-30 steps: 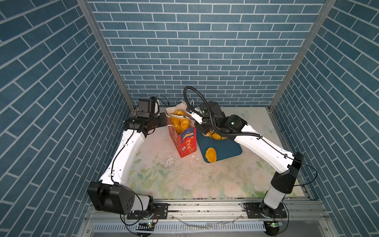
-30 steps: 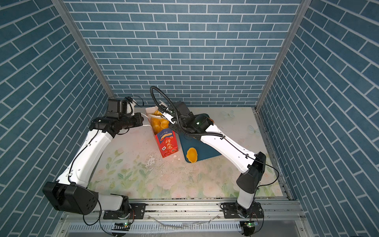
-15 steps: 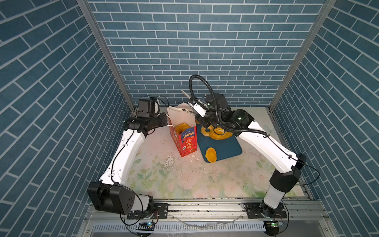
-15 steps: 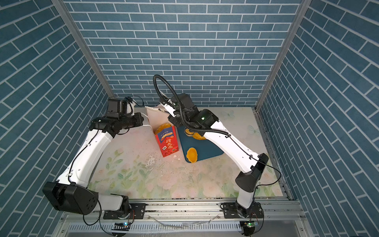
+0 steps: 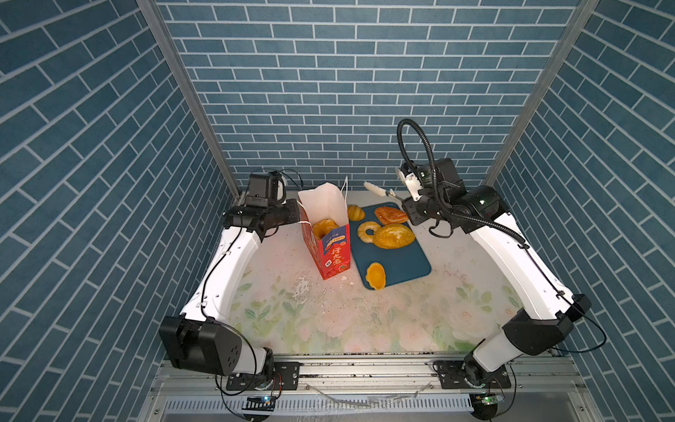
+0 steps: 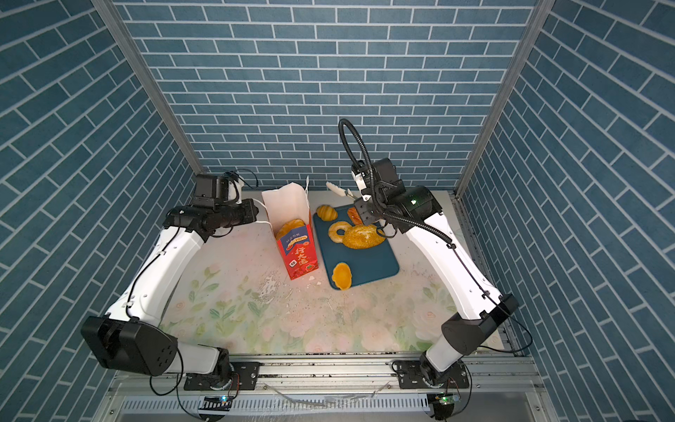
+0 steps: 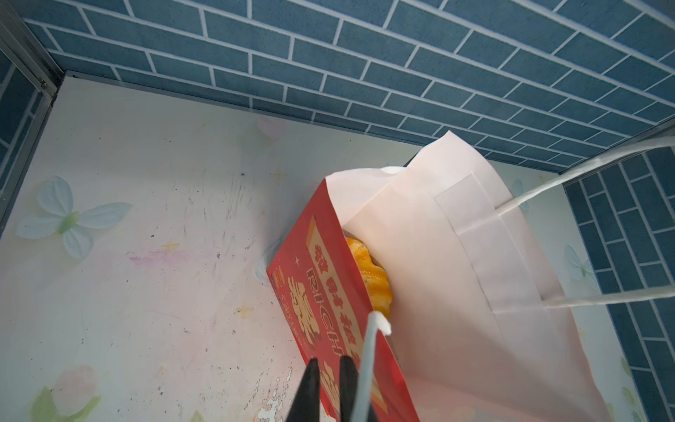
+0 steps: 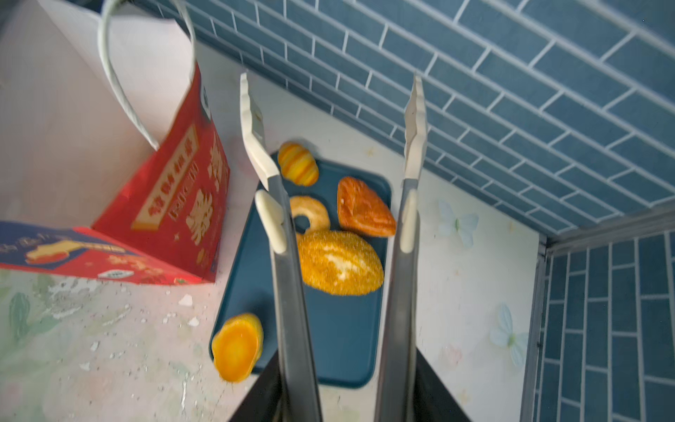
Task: Place the fake bread into the paper bag
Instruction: 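Withdraw the tongs and lower them around the orange half-bun on the tray, then squeeze the tongs on the orange half-bun with the right gripper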
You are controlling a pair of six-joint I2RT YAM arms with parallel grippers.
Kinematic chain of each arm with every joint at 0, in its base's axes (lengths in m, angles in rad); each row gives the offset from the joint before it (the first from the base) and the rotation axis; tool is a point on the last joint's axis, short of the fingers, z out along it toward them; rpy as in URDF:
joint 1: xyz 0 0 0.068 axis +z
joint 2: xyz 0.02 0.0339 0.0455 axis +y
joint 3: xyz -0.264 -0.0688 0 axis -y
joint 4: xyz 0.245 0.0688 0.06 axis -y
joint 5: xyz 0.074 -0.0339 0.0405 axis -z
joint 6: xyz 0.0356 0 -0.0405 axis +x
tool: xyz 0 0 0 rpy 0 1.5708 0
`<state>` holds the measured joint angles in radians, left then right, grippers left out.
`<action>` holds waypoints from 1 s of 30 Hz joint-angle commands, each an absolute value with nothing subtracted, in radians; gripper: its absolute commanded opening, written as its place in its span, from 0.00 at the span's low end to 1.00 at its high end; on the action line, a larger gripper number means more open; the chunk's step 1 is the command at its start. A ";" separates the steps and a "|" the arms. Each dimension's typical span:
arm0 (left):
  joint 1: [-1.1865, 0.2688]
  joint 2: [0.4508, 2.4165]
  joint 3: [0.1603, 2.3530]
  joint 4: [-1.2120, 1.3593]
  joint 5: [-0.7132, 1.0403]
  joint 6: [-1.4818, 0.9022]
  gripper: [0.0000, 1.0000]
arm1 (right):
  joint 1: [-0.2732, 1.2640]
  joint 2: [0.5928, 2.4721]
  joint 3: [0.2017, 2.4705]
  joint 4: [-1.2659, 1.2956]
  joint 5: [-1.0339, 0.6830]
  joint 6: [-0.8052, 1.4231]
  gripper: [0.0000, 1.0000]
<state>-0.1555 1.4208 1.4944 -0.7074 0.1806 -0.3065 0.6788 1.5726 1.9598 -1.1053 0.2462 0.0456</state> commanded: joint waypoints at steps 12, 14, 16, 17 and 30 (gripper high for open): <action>-0.152 1.422 1.474 -0.659 0.214 -0.280 0.14 | 0.658 1.401 1.628 -1.298 0.100 0.332 0.48; -0.152 1.425 1.475 -0.660 0.220 -0.282 0.14 | 0.658 1.378 1.592 -1.305 0.080 0.337 0.48; -0.153 1.424 1.475 -0.663 0.217 -0.284 0.14 | 0.658 1.354 1.553 -1.300 0.049 0.333 0.48; -0.153 1.423 1.476 -0.666 0.213 -0.284 0.14 | 0.657 1.345 1.538 -1.297 0.026 0.325 0.48; -0.153 1.425 1.484 -0.669 0.200 -0.287 0.14 | 0.660 1.450 1.497 -1.275 -0.081 0.268 0.48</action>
<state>-0.1555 1.4216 1.4796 -0.6685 0.2050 -0.2977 0.6598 1.4372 1.5059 -1.3014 -0.0574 0.2794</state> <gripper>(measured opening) 0.141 0.478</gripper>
